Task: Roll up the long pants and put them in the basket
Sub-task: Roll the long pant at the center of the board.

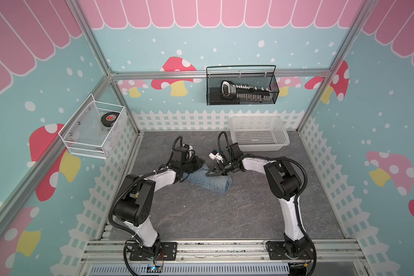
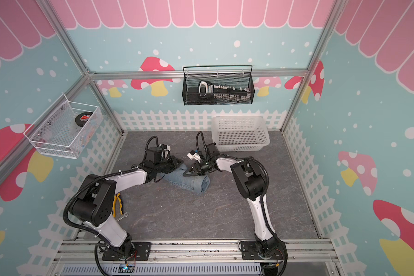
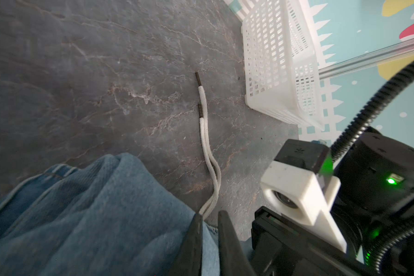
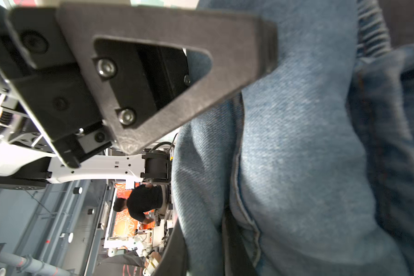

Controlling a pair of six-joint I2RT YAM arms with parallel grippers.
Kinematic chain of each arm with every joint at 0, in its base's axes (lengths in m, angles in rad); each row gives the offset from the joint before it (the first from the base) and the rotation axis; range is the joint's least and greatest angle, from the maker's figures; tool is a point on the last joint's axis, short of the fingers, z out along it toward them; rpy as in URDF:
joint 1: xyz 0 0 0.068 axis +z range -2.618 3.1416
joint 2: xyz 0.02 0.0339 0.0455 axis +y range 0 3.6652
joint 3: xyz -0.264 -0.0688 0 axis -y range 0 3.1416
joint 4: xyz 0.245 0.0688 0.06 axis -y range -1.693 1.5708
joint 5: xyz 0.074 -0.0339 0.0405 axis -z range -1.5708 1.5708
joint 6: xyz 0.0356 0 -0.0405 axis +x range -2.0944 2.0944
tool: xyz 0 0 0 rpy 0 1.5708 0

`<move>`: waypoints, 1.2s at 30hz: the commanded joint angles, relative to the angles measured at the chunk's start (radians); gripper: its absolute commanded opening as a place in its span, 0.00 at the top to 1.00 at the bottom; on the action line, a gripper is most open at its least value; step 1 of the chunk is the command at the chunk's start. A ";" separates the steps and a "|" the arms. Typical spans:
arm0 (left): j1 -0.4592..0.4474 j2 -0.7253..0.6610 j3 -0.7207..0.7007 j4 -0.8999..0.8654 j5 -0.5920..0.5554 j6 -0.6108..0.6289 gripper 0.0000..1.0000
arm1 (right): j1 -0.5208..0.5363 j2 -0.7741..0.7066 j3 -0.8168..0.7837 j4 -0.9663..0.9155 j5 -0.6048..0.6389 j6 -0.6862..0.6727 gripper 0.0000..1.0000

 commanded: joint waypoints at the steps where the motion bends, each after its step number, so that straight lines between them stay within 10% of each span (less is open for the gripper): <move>1: -0.008 0.111 -0.053 -0.180 0.039 -0.018 0.83 | -0.006 0.096 0.023 0.096 0.163 -0.127 0.19; 11: 0.003 0.110 -0.053 -0.186 0.079 -0.004 0.84 | -0.061 0.256 0.032 0.161 0.254 -0.203 0.22; 16: 0.022 0.102 -0.058 -0.179 0.113 -0.008 0.85 | -0.095 0.255 0.004 0.133 0.169 -0.172 0.73; 20: 0.063 0.086 -0.088 -0.116 0.169 -0.056 0.85 | -0.111 0.186 -0.040 0.115 0.052 -0.106 0.95; 36: 0.133 -0.168 -0.142 -0.304 0.082 -0.038 0.85 | -0.142 -0.181 -0.082 -0.118 -0.532 0.133 1.00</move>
